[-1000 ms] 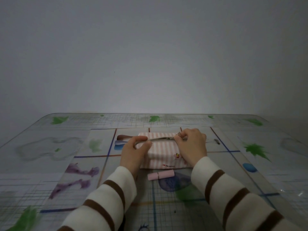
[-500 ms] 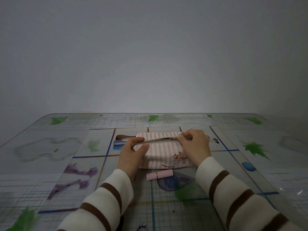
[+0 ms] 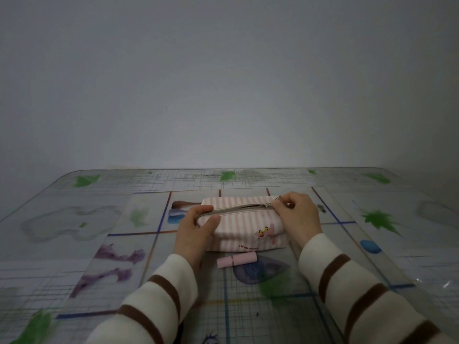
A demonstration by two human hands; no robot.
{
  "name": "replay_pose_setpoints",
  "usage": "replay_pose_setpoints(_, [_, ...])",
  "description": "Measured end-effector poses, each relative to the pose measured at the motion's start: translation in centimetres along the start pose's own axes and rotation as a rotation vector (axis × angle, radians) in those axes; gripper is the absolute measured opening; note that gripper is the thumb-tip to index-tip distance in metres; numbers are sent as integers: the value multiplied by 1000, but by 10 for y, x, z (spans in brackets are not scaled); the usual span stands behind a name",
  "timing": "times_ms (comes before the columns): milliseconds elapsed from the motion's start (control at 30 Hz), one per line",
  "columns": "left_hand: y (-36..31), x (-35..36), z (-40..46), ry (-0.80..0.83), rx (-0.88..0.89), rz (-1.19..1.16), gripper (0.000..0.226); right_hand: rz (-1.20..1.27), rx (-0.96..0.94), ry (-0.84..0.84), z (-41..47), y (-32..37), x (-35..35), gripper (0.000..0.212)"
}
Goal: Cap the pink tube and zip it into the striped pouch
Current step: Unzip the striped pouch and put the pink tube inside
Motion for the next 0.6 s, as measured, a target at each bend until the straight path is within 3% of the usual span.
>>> replay_pose_setpoints(600, [5, -1, 5, -23, 40, 20, 22, 185, 97, -48, 8, -21, -14, 10])
Point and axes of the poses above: each hand's wrist, its own z-axis towards the middle knuckle, its own x-axis out of the palm, y = z × x, the point moved 3 cm from there along z, towards the middle knuckle, and after that the axes turned 8 degrees about -y, right-handed, at the moved point
